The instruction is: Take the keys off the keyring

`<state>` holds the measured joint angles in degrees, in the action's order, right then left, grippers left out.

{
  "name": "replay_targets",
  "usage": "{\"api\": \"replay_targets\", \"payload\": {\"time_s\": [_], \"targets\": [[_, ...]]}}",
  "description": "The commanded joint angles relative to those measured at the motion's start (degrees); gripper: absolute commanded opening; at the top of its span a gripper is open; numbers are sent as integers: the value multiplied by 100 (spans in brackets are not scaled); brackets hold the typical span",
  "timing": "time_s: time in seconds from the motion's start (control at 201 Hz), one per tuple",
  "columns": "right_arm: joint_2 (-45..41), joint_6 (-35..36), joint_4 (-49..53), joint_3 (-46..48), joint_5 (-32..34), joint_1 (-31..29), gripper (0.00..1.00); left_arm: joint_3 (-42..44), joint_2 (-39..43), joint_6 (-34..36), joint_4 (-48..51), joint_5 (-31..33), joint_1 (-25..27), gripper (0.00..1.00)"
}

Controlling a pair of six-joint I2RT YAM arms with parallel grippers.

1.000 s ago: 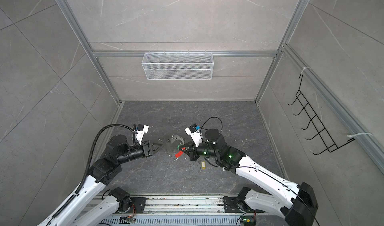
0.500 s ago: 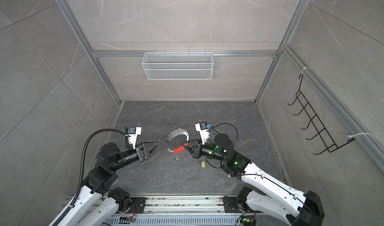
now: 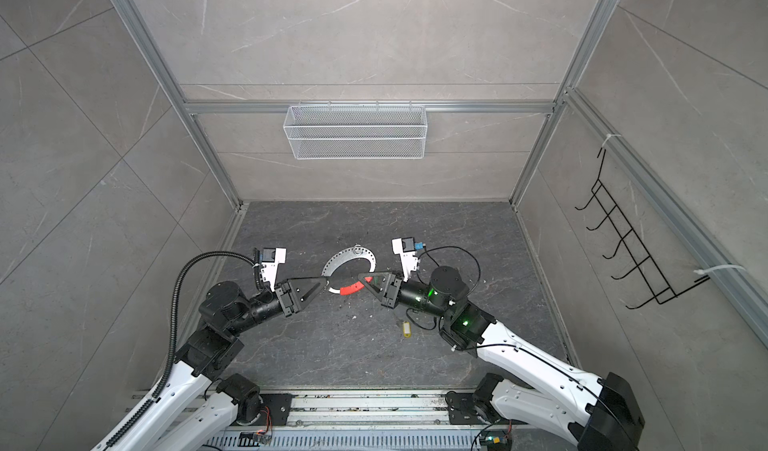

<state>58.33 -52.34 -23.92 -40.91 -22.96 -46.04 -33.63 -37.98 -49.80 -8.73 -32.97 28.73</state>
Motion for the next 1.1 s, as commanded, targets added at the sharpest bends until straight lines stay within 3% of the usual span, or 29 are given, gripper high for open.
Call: {"api": "replay_targets", "payload": {"time_s": [0.0,0.299,0.398,0.598,0.722,0.802,0.961,1.096], "targets": [[88,-282,-536,92,-162,17,0,7,-153,-170,-715,-312,26,43],[105,-298,-307,101,-239,10,0,-97,-142,-235,-701,-293,43,9],[27,-57,95,21,-296,14,6,-191,-164,-337,-575,-246,45,0],[-354,633,1291,-107,-428,14,20,-461,-114,-333,-59,-115,45,0],[-646,1092,1999,-160,-557,13,35,-821,-170,-242,631,-85,45,0],[-838,1452,2582,-248,-565,8,39,-1171,-280,-116,1150,-173,45,0],[-1381,2120,3601,-326,52,13,41,-1843,-502,212,2408,-181,45,0],[-1569,2625,4009,-463,713,8,42,-2118,-667,146,2811,-303,45,0]]}}
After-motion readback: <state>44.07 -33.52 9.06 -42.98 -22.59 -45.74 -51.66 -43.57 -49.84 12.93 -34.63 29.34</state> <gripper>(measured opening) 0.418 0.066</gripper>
